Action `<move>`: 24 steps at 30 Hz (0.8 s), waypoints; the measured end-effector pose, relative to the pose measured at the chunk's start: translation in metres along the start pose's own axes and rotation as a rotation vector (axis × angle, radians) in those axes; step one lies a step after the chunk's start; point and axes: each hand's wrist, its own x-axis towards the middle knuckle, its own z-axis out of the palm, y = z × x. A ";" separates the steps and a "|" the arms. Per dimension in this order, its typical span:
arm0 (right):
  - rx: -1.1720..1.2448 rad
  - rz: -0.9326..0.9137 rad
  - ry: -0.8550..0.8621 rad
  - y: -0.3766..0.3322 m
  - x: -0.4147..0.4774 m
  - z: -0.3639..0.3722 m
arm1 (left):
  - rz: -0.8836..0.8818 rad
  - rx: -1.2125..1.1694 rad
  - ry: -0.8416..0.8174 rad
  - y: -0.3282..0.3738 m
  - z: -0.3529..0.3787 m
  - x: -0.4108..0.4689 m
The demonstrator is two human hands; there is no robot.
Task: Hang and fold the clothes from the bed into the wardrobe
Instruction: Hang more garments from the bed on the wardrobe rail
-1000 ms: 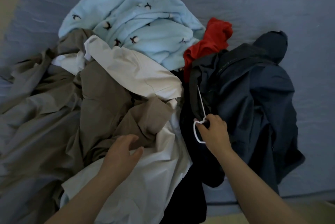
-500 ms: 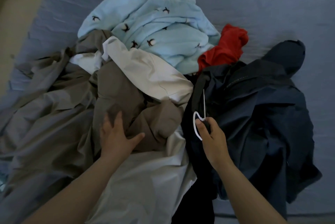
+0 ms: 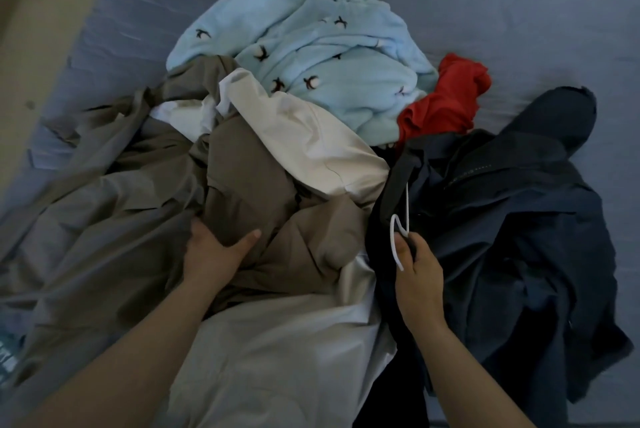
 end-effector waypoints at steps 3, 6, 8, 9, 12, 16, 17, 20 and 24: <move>-0.014 0.006 0.002 -0.001 0.000 0.001 | 0.133 -0.051 -0.036 -0.003 -0.005 -0.006; -0.014 0.014 0.017 -0.004 -0.002 0.001 | 0.278 -0.043 0.032 -0.008 -0.010 -0.025; -0.020 0.008 0.049 -0.008 -0.002 -0.003 | 0.386 -0.073 0.056 -0.005 -0.014 -0.044; -0.027 0.004 0.060 -0.010 -0.001 -0.006 | 0.447 -0.082 0.073 -0.001 -0.015 -0.055; -0.022 -0.004 0.068 -0.018 -0.001 -0.018 | 0.593 -0.039 0.135 0.015 -0.016 -0.080; -0.032 -0.009 0.080 -0.029 -0.009 -0.031 | 0.744 -0.023 0.111 0.050 -0.015 -0.094; -0.041 -0.010 0.080 -0.032 -0.011 -0.035 | 0.748 -0.017 0.109 0.058 -0.014 -0.094; -0.046 -0.012 0.072 -0.036 -0.018 -0.045 | 0.707 -0.012 0.093 0.065 -0.013 -0.091; -0.047 0.014 0.067 -0.040 -0.024 -0.046 | 0.657 0.006 0.053 0.045 -0.016 -0.095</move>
